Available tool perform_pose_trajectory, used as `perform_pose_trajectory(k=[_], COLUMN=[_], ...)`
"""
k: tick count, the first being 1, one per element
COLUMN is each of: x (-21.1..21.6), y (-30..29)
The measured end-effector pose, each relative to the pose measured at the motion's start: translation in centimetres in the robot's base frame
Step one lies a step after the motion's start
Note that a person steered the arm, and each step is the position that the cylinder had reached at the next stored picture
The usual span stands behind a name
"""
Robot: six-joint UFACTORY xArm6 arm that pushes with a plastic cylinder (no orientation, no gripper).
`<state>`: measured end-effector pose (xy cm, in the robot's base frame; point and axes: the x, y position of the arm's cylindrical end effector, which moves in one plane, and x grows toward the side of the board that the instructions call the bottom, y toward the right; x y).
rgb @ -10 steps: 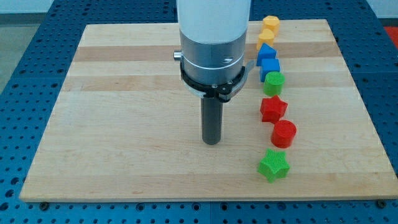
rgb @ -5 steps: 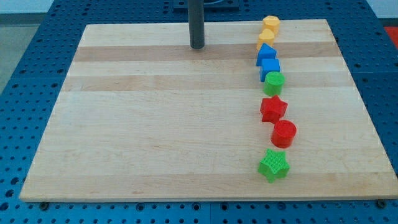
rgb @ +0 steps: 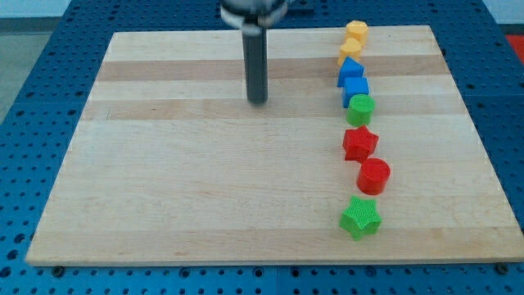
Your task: Move your arm towards bottom right
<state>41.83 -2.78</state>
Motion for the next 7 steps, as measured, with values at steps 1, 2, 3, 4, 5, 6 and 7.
perform_pose_trajectory(k=[1, 2, 3, 4, 5, 6, 7], x=[14.0, 20.1, 20.0, 20.0, 20.0, 18.1, 13.9], y=[-0.4, 2.1, 7.1, 13.0, 19.4, 25.5, 28.0])
